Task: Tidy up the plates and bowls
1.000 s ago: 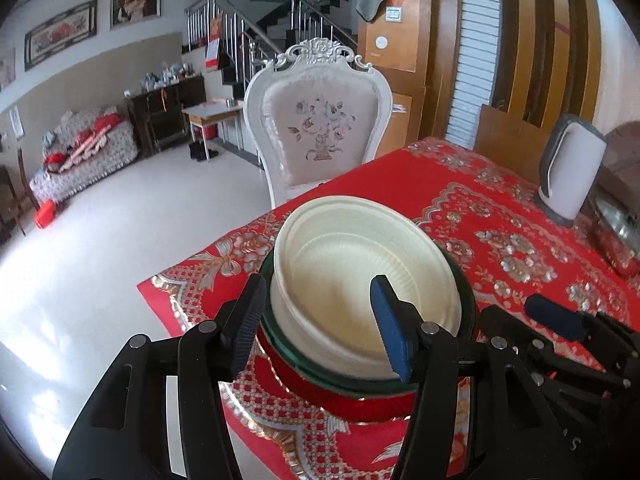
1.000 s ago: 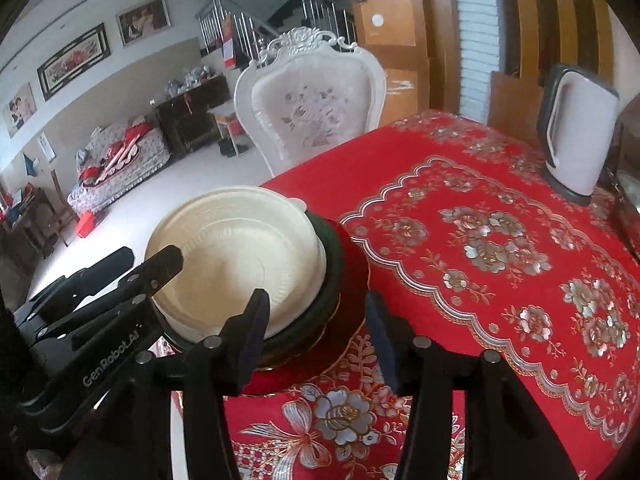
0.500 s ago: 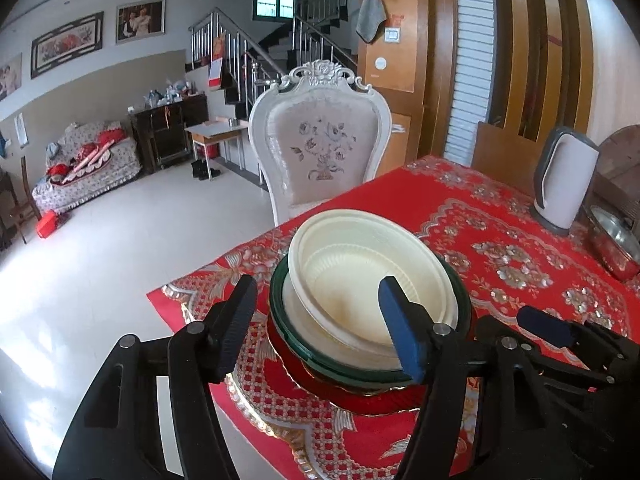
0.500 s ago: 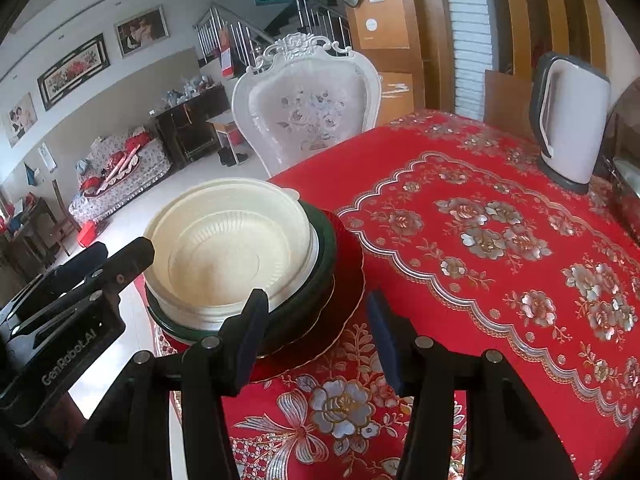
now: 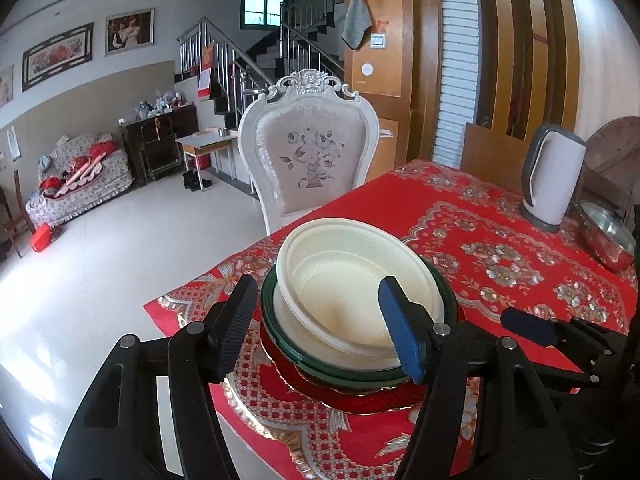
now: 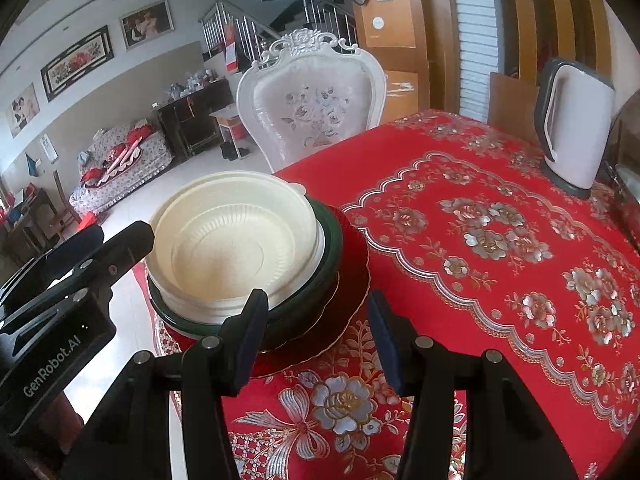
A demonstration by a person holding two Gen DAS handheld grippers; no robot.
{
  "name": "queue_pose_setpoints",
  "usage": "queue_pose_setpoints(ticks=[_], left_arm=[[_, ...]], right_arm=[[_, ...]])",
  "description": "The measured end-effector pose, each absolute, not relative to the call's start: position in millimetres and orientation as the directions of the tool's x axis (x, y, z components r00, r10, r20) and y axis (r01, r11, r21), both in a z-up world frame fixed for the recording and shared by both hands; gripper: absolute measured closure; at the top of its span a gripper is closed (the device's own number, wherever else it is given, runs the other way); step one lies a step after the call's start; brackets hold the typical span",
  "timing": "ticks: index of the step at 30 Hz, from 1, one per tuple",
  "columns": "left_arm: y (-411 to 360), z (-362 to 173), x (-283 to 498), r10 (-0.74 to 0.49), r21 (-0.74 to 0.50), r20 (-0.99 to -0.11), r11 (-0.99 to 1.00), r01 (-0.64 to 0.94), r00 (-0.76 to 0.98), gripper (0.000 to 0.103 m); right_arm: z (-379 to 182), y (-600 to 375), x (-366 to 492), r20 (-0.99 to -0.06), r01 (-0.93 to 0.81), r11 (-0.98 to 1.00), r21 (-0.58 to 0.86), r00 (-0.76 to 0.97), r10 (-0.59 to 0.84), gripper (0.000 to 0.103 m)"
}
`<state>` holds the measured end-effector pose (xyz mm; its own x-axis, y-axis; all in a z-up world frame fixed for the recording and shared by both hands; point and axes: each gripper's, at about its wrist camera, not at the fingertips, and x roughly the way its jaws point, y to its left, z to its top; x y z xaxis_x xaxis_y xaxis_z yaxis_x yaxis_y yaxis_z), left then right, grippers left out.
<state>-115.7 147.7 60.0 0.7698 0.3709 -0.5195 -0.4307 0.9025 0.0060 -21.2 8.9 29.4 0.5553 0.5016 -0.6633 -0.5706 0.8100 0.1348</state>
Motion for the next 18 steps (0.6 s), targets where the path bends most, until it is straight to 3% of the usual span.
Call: queue_pose_setpoints(ticks=[18], left_arm=[[140.6,56.8,-111.7,0.315,0.004,-0.541,0.928,-0.372,0.780,0.039]], right_arm=[[27.8,5.2,-21.1,-0.673,-0.575,0.807,0.134,0.545,0.500,0.051]])
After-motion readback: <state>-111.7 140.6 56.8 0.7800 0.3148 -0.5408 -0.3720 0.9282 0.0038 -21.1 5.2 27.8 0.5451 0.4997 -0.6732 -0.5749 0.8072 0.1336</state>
